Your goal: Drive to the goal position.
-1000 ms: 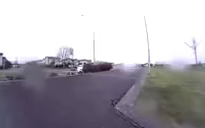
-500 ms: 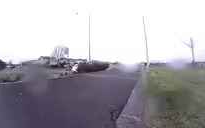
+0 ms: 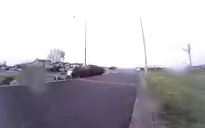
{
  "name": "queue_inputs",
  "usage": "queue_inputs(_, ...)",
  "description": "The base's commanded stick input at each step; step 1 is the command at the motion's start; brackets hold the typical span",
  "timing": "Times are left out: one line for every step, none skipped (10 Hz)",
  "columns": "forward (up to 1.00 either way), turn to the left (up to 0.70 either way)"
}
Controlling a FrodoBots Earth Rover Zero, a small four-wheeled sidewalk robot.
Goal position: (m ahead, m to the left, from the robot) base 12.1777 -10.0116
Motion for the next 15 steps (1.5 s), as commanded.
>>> queue_inputs(1.00,0.00)
queue_inputs(1.00,0.00)
queue_inputs(1.00,0.00)
queue_inputs(1.00,0.00)
queue_inputs(1.00,0.00)
queue_inputs(1.00,0.00)
queue_inputs(1.00,0.00)
queue_inputs(1.00,0.00)
queue_inputs(1.00,0.00)
queue_inputs(1.00,0.00)
queue_inputs(1.00,0.00)
queue_inputs(1.00,0.00)
queue_inputs(1.00,0.00)
queue_inputs(1.00,0.00)
queue_inputs(1.00,0.00)
